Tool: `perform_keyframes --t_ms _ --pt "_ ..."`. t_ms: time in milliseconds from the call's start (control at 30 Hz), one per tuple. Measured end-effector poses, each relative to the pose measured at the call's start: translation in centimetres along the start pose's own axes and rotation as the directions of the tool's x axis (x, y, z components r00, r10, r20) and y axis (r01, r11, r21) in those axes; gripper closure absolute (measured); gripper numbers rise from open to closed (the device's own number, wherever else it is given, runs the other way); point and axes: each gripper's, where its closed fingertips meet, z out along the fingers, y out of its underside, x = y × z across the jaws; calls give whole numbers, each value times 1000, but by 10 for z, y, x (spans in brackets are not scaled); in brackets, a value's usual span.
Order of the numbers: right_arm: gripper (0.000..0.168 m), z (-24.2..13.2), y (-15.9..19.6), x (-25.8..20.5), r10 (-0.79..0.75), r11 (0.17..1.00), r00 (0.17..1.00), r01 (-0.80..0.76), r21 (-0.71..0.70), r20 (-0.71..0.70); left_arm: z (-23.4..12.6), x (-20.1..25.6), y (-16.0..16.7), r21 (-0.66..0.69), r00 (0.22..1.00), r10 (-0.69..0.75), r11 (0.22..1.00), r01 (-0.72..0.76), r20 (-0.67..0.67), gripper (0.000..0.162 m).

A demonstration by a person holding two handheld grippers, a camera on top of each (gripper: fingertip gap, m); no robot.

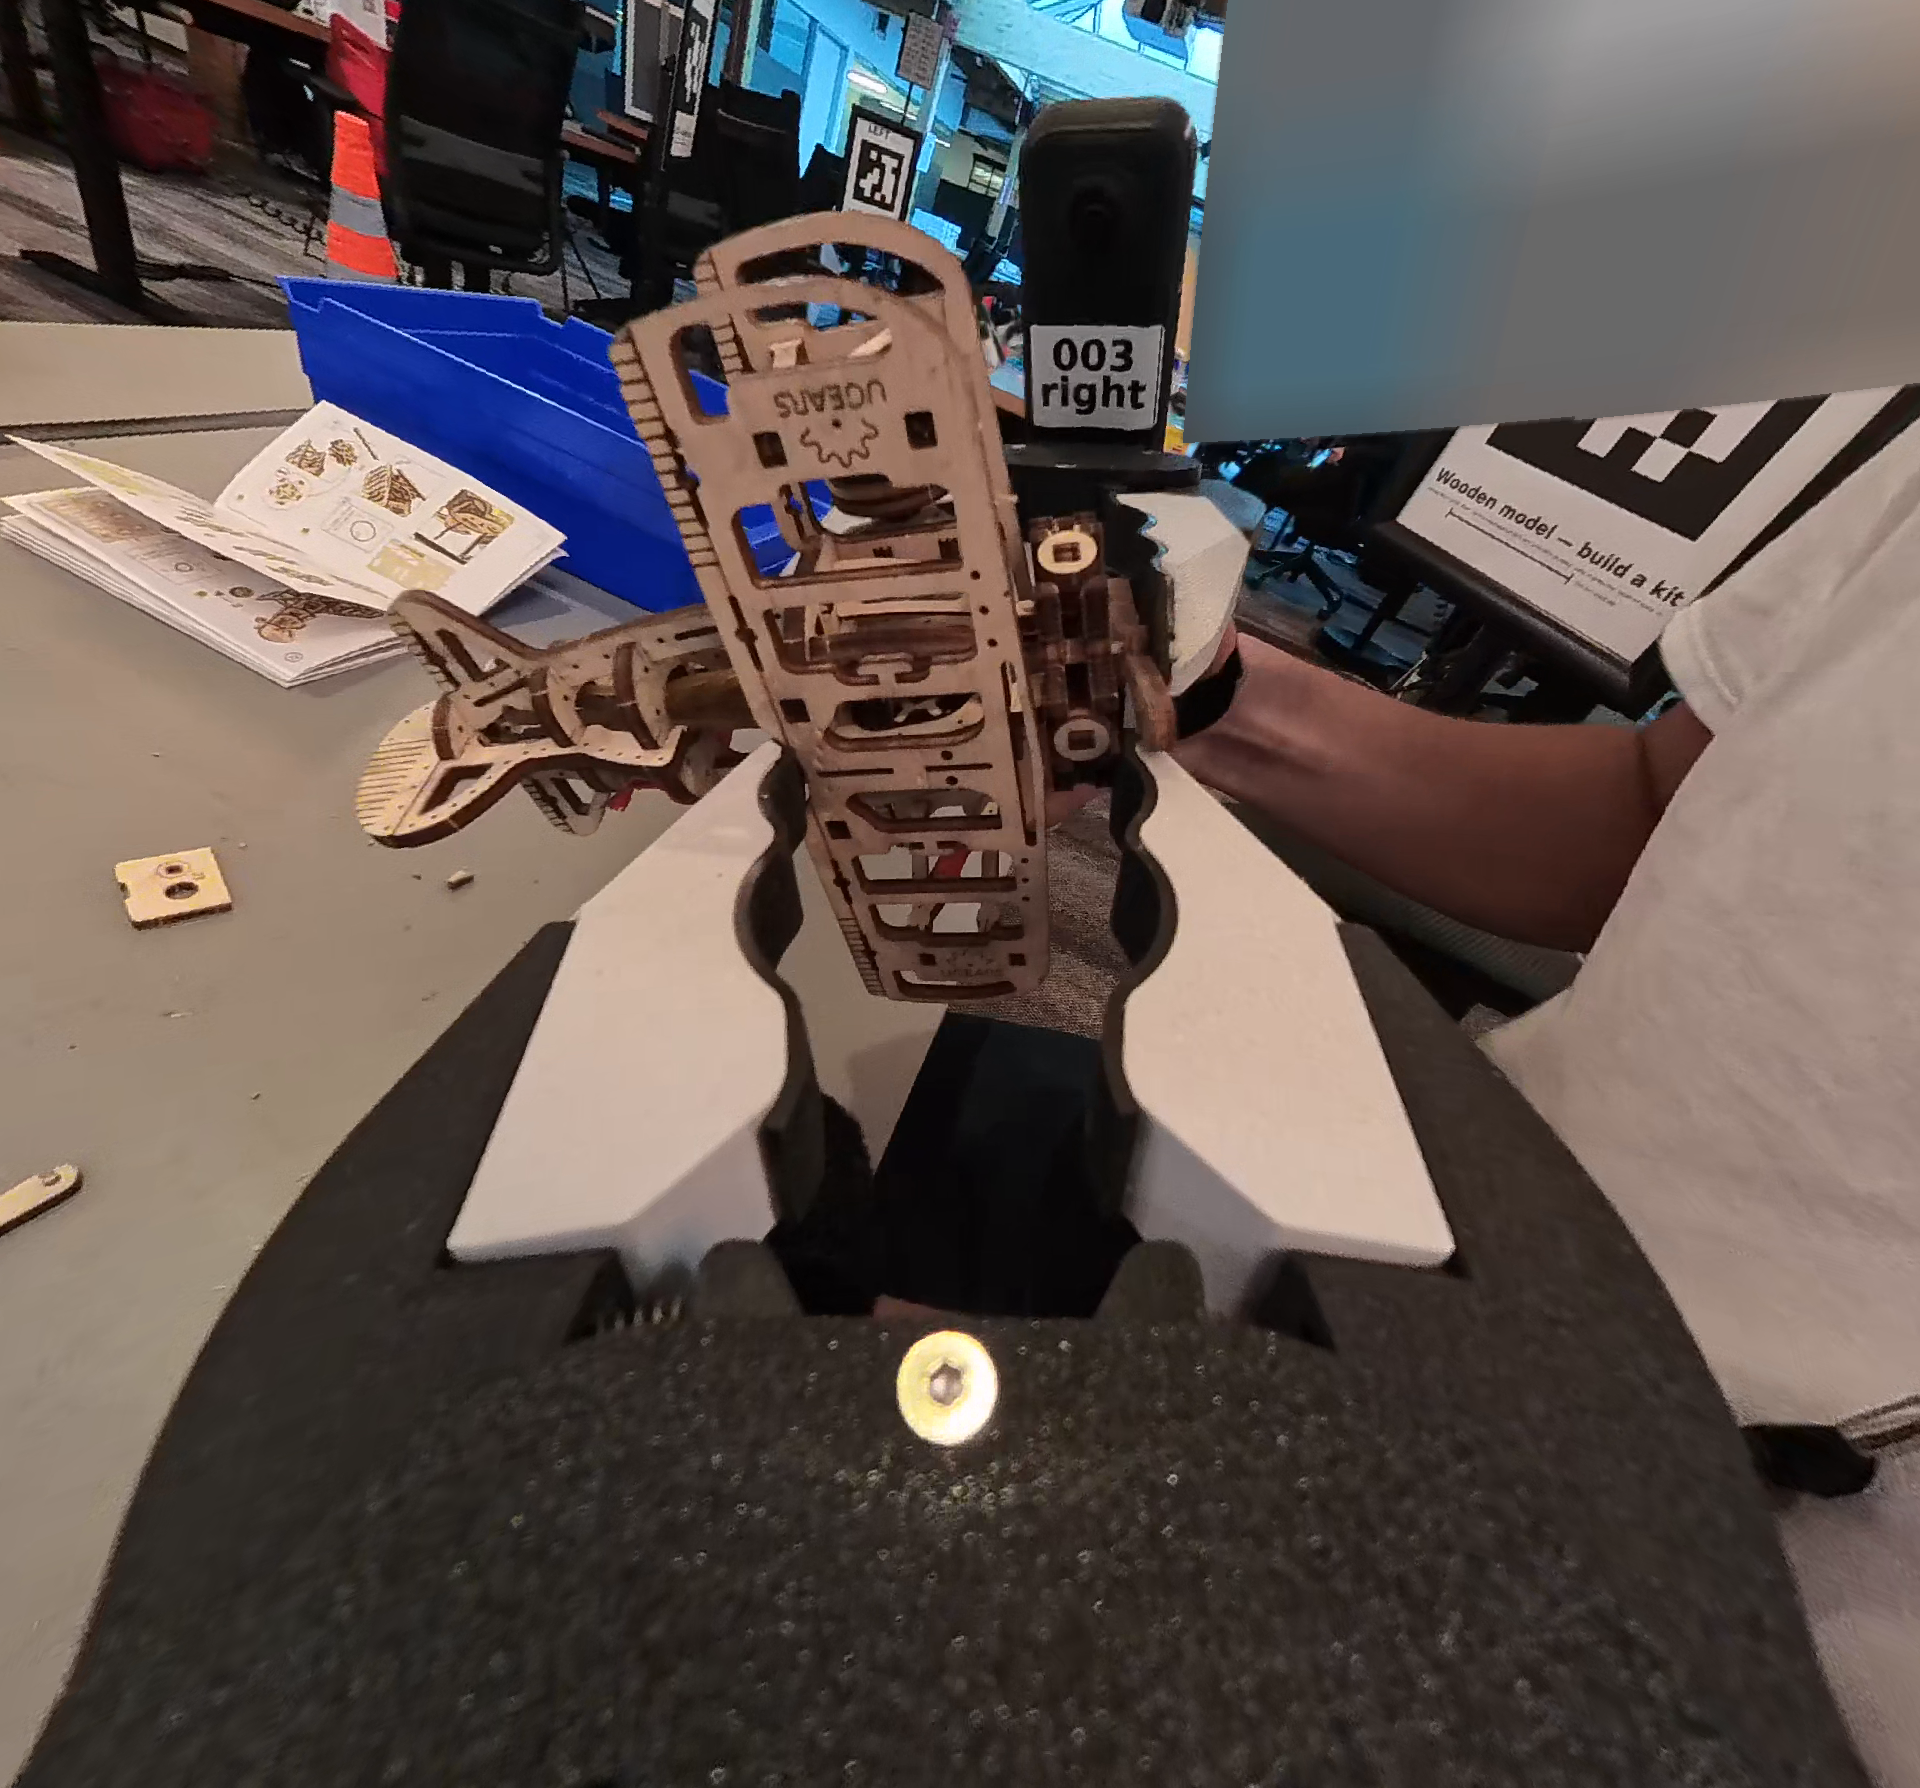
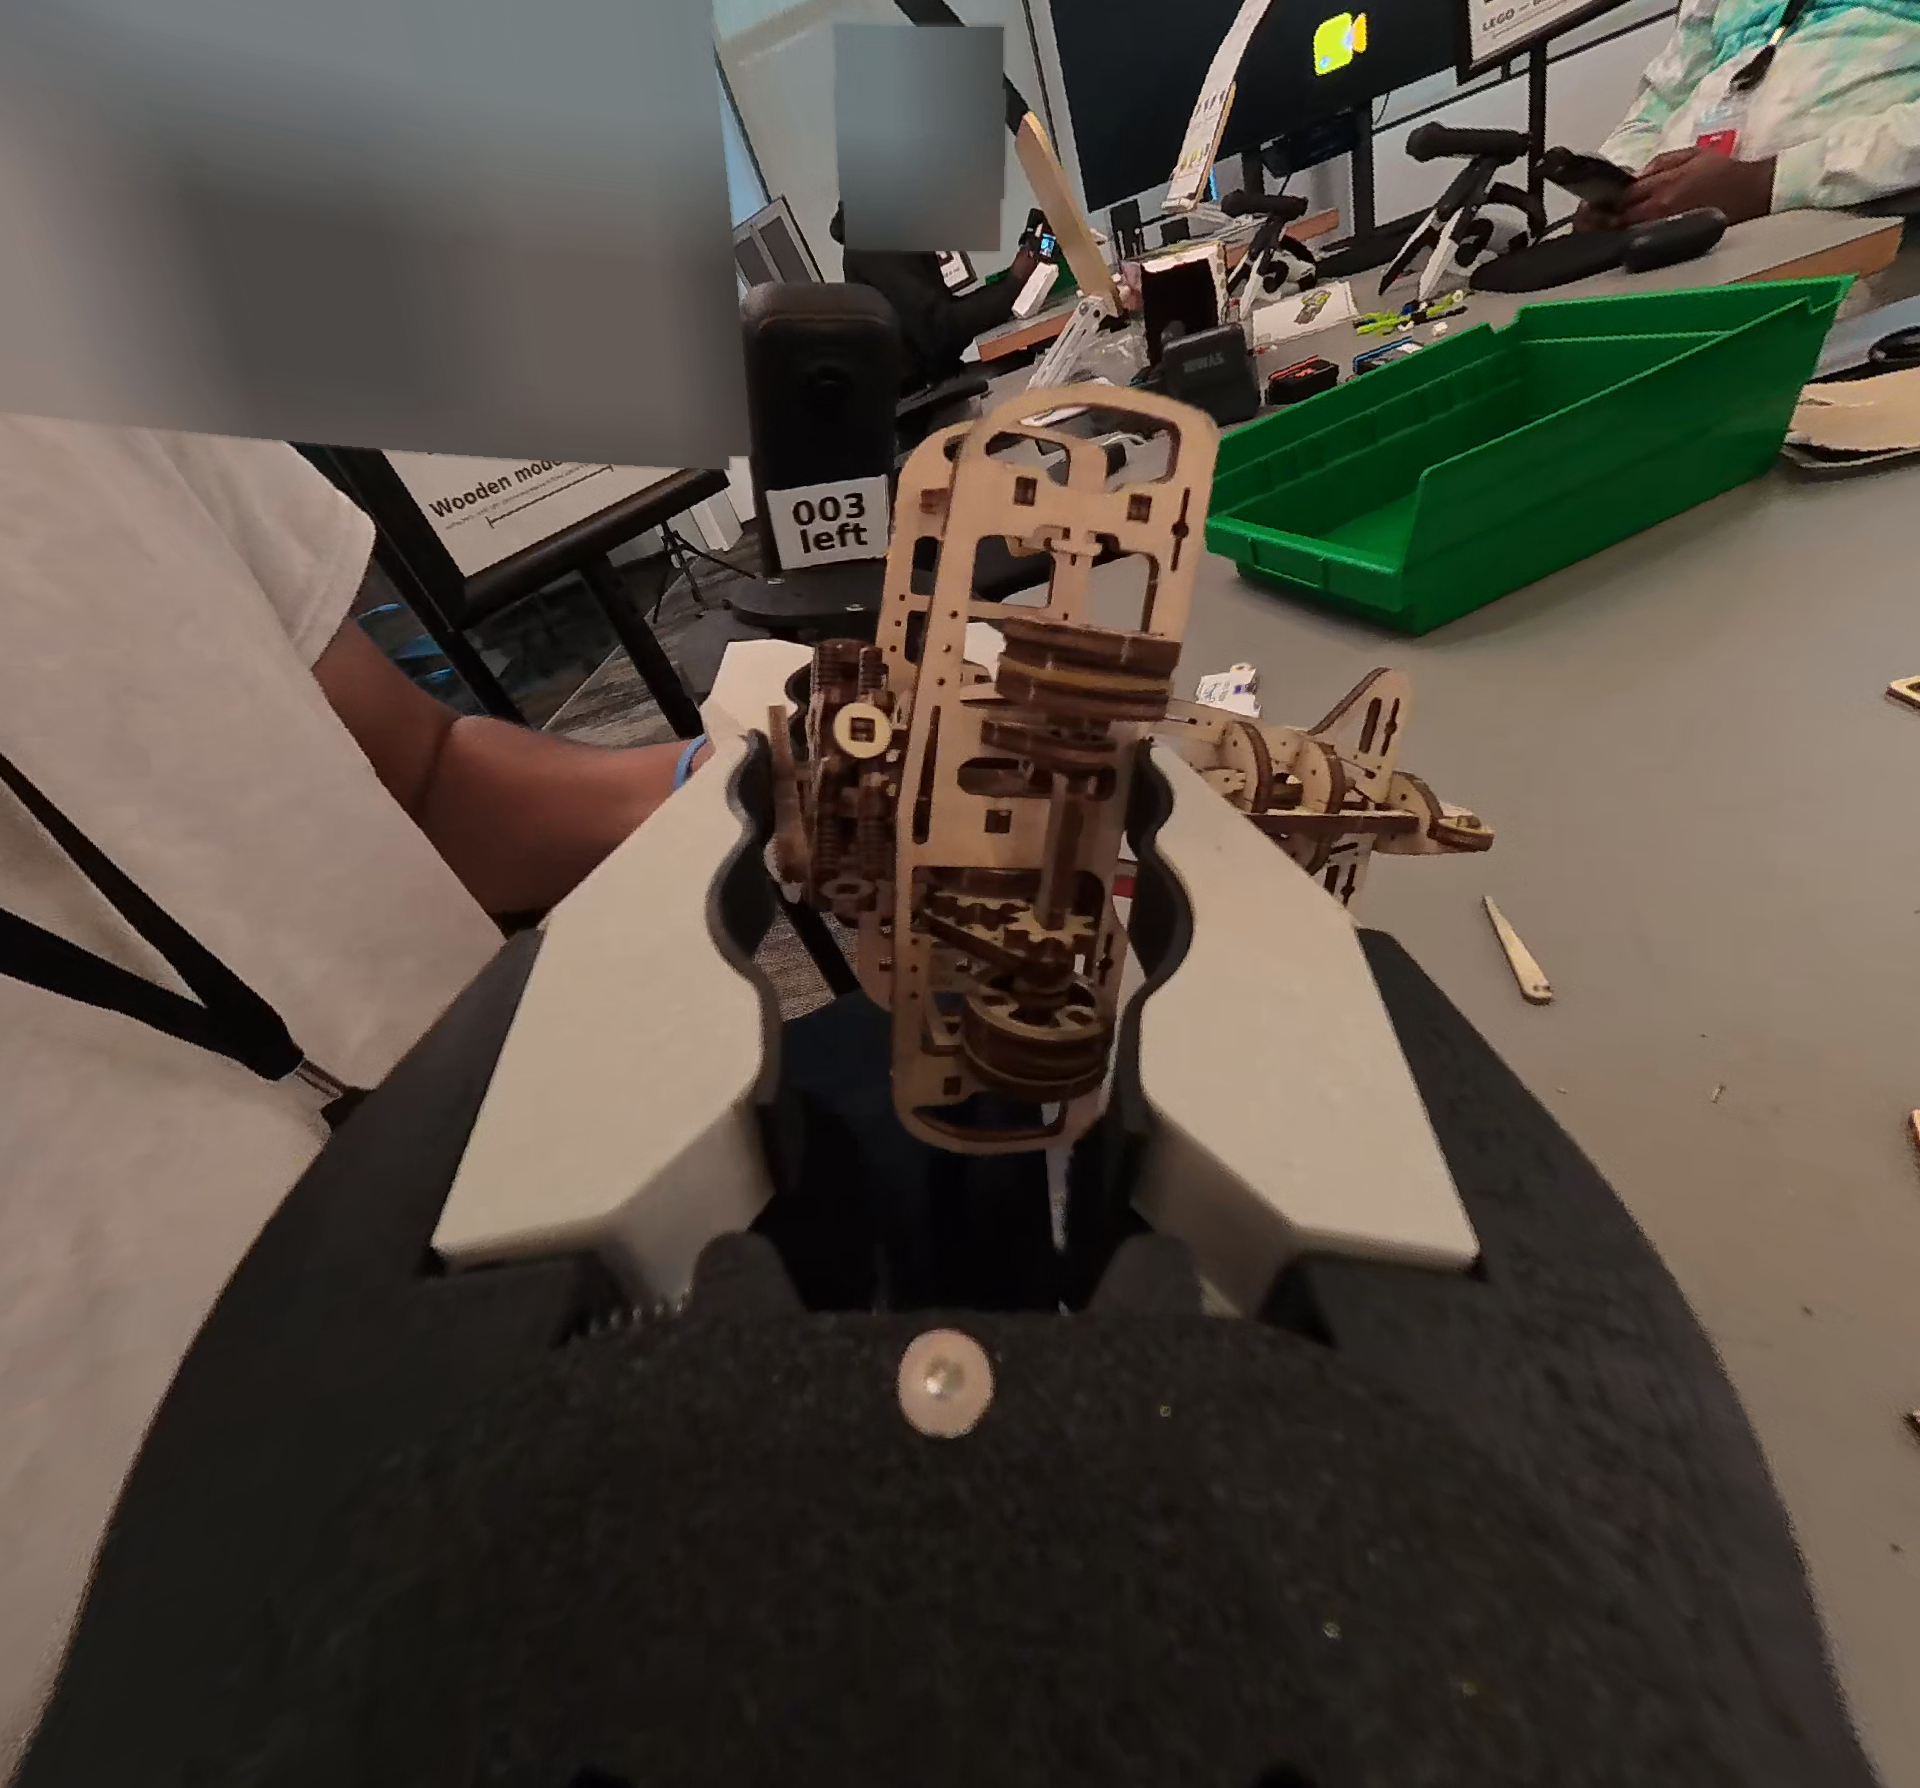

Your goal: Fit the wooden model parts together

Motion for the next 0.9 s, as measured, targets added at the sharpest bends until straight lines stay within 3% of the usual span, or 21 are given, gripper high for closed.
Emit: perform_keyframes --t_ms 533,600,900 --pt "102 -6 -1 -8 -42 997 999 40 70 26 3 7 0 4 997 77 997 -77 19 105" --pt "95 -5 -2 -12 -48 997 998 45 57 44 3 6 1 4 995 98 995 -98 29 105" --pt "102 -10 3 -16 -128 988 991 124 87 37 5 14 3 -11 983 180 984 -179 49 105"
